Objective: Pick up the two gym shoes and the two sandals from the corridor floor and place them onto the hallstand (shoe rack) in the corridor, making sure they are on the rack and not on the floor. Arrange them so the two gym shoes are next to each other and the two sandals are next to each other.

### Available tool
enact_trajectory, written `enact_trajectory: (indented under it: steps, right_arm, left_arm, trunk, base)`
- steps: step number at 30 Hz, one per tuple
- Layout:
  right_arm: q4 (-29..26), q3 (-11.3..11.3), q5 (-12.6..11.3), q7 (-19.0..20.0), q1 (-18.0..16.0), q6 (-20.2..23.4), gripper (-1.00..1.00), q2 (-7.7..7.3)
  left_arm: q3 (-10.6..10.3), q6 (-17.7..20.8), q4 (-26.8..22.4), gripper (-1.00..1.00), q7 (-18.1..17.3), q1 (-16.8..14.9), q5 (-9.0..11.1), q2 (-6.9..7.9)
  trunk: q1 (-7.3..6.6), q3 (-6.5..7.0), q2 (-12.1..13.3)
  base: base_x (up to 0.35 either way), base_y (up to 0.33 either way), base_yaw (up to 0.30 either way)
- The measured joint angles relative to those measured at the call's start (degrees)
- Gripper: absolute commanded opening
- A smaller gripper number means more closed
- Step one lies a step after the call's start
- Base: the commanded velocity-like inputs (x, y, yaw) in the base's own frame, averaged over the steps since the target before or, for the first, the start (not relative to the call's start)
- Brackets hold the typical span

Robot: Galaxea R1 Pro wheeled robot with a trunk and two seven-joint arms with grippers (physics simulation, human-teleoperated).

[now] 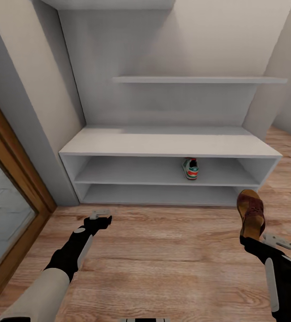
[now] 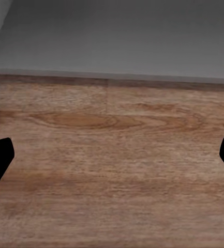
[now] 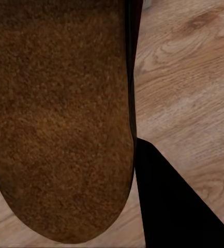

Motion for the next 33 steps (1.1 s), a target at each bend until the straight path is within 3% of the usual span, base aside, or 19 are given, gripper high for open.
enact_trajectory:
  steps: [11, 14, 17, 19, 20, 21, 22, 24, 27, 28, 29, 31, 33]
  right_arm:
    - [0.1, 0.4, -0.3, 0.4, 0.0, 0.1, -1.0, 0.23]
    - [0.1, 1.6, -0.4, 0.4, 0.0, 0.1, -1.0, 0.27]
    - [0.2, 5.1, -0.6, 0.3, 0.0, 0.1, -1.0, 0.35]
    - [0.2, 7.5, -0.4, 0.2, 0.0, 0.1, -1.0, 0.37]
    - [0.2, 12.1, 0.8, 0.0, 0.0, 0.2, -1.0, 0.36]
    - [0.2, 16.0, -1.1, 0.1, 0.0, 0.2, -1.0, 0.39]
    - [0.2, 15.8, 0.0, 0.0, 0.0, 0.2, -1.0, 0.36]
    - [0.3, 16.8, -0.2, 0.0, 0.0, 0.2, -1.0, 0.37]
    - [1.0, 20.0, -0.7, 0.0, 0.0, 0.2, -1.0, 0.39]
    - [4.4, 23.8, -0.7, 0.0, 0.0, 0.5, -1.0, 0.33]
    - [7.2, 25.7, -0.9, 0.0, 0.0, 0.6, -1.0, 0.33]
    - [14.8, 27.9, -0.6, 0.0, -0.2, 0.7, -1.0, 0.3]
    - [20.9, 28.5, -0.4, 0.0, -0.7, 0.7, -1.0, 0.35]
  left_arm:
    - [-0.1, -0.1, 0.0, 1.0, 0.0, 0.0, 0.0, -0.13]
    - [-0.2, -0.1, -0.3, 1.0, -0.1, 0.0, -0.1, -0.3]
    - [-0.4, -0.3, -0.6, 1.0, -1.4, 0.0, -0.1, -0.52]
    - [-0.4, -0.7, -0.6, 1.0, -4.0, 0.0, -0.1, -0.54]
    - [-0.1, -4.6, -0.6, 1.0, -15.6, 0.0, -0.1, -0.17]
    - [-0.1, -6.0, -0.5, 1.0, -19.0, 0.0, -0.1, -0.07]
    - [0.0, -7.1, -0.6, 1.0, -21.4, 0.0, -0.1, 0.1]
    - [0.0, -8.3, -0.6, 1.0, -24.3, 0.0, -0.2, 0.59]
    - [0.0, -9.2, -0.4, 1.0, -28.8, 0.0, -0.2, 1.95]
    - [0.0, -9.5, -0.3, 1.0, -31.8, 0.0, -0.1, 3.07]
    - [0.0, -9.9, -0.2, 1.0, -33.4, 0.0, -0.1, 3.88]
    - [0.3, -11.7, 0.5, 1.0, -37.4, 0.0, 0.1, 6.44]
    - [0.9, -13.4, 1.4, 1.0, -39.9, 0.0, 0.5, 7.69]
  trunk:
    - [0.0, 0.0, 0.0]
    - [0.0, 0.0, 0.0]
    - [0.0, 0.0, 0.0]
    - [0.0, 0.0, 0.0]
    - [0.0, 0.0, 0.0]
    - [0.0, 0.0, 0.0]
    - [0.0, 0.0, 0.0]
    - [0.0, 0.0, 0.0]
    - [0.0, 0.0, 0.0]
    - [0.0, 0.0, 0.0]
    - [0.01, -0.01, 0.0]
    - [0.0, 0.0, 0.0]
    - [0.01, -0.01, 0.0]
  base:
    - [-0.02, 0.298, 0.0]
    - [-0.01, 0.048, 0.0]
    - [-0.003, 0.013, 0.0]
    - [-0.001, 0.004, 0.0]
    - [0.0, 0.0, 0.0]
    - [0.0, 0.0, 0.0]
    - [0.0, 0.0, 0.0]
    - [0.0, 0.0, 0.0]
    - [0.0, 0.0, 0.0]
    - [0.0, 0.0, 0.0]
    - [0.0, 0.0, 0.0]
    - [0.0, 0.0, 0.0]
    - [0.0, 0.0, 0.0]
